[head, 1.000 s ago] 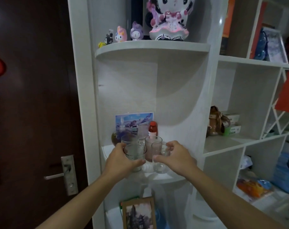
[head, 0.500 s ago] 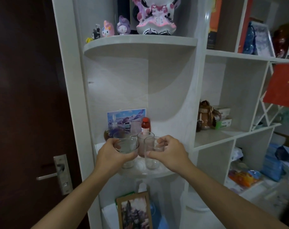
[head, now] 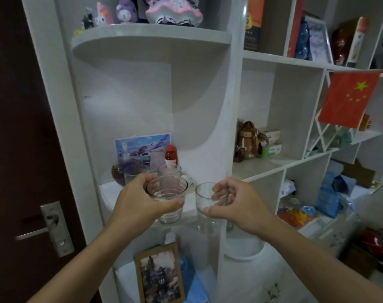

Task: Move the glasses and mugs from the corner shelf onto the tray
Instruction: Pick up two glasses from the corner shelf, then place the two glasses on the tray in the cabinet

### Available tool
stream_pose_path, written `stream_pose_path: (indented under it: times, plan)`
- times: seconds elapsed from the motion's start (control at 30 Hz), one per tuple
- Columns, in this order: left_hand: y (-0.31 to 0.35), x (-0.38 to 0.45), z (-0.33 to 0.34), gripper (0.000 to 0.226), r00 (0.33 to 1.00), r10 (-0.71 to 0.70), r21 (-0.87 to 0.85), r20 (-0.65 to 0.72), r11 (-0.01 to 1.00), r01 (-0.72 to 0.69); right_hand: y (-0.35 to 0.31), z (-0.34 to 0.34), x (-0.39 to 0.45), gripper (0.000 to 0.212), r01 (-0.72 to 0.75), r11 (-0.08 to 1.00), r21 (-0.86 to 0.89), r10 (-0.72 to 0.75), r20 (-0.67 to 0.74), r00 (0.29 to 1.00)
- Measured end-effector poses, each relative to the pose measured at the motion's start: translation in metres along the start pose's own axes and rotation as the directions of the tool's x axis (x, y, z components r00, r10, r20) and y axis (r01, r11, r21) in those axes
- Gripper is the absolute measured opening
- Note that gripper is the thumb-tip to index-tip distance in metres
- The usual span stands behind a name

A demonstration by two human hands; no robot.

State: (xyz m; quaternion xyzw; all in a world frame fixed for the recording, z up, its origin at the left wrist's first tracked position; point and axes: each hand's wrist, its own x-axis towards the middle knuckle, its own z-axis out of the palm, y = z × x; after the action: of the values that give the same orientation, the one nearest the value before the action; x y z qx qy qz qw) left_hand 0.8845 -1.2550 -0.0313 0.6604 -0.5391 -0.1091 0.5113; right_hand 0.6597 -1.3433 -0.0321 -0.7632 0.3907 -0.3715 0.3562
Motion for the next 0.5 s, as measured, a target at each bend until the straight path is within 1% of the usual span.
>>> stream_pose_path:
  times: [0.07, 0.13, 0.23, 0.4, 0.5]
  plan:
    - [0.012, -0.004, 0.01, 0.062, 0.999, 0.032, 0.008, 0.038, 0.999, -0.032, 0.009, -0.016, -0.006, 0.066, -0.021, 1.0, 0.01, 0.021, 0.041, 0.999]
    - [0.025, -0.009, 0.023, 0.068, 0.995, 0.068, 0.0, 0.066, 0.998, -0.068, 0.019, -0.035, -0.01, 0.061, -0.021, 1.0, 0.013, 0.02, 0.075, 0.997]
    - [0.039, -0.01, 0.053, 0.076, 0.994, 0.095, -0.004, 0.062, 0.995, -0.095, 0.038, -0.065, -0.008, 0.05, -0.002, 1.0, 0.006, 0.001, 0.107, 0.994]
    - [0.061, -0.011, 0.116, 0.083, 0.995, 0.085, 0.033, 0.052, 0.996, -0.086, 0.083, -0.119, 0.005, 0.052, -0.011, 1.0, 0.0, 0.011, 0.162, 0.987]
    - [0.075, -0.011, 0.159, 0.084, 0.997, 0.072, 0.053, 0.035, 0.996, -0.074, 0.112, -0.153, 0.015, 0.058, -0.01, 1.0, 0.008, 0.008, 0.187, 0.982]
